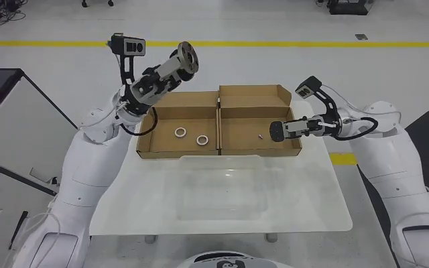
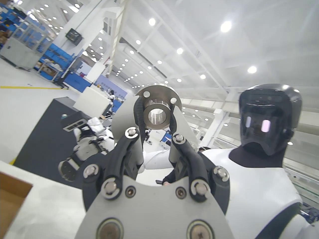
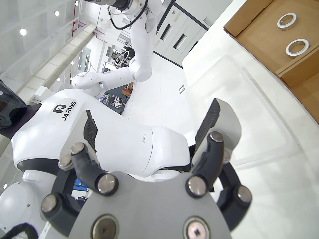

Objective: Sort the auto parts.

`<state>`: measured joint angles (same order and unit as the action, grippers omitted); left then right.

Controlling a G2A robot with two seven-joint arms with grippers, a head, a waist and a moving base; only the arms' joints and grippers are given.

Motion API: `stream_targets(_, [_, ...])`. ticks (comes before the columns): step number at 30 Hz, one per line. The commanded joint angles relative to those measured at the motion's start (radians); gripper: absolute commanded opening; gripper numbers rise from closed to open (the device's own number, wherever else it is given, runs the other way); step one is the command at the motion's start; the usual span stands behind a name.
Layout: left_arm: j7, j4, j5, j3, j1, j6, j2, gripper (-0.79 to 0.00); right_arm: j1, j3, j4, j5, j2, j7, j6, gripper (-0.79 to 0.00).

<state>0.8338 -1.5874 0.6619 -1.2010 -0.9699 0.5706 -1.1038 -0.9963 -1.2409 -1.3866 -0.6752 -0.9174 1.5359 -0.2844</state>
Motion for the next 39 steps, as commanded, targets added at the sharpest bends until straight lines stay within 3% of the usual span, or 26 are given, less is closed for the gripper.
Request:
stream_targets(1, [0.036,0.032,-0.123,0.004,0.022,-0.016,0.003,-0.785,0.0,0.0,0.0,0.0,0.0,0.0,0.0,0.0])
stream_targets(13, [0.128,0.042,-0.473,-0.025,-0.03,-0.104,0.032,-0.785,0.0,0.0,0.0,0.0,0.0,0.0,0.0,0.0])
stream_targets(20, [0.144,0.08,-0.681,-0.016,-0.025,-0.129,0.042,-0.785,0.0,0.0,0.0,0.0,0.0,0.0,0.0,0.0])
stream_targets(39, [0.186,0.367,-1.169,0.158,0.168,-0.034,0.033,-0.785,0.0,0.0,0.0,0.0,0.0,0.0,0.0,0.0])
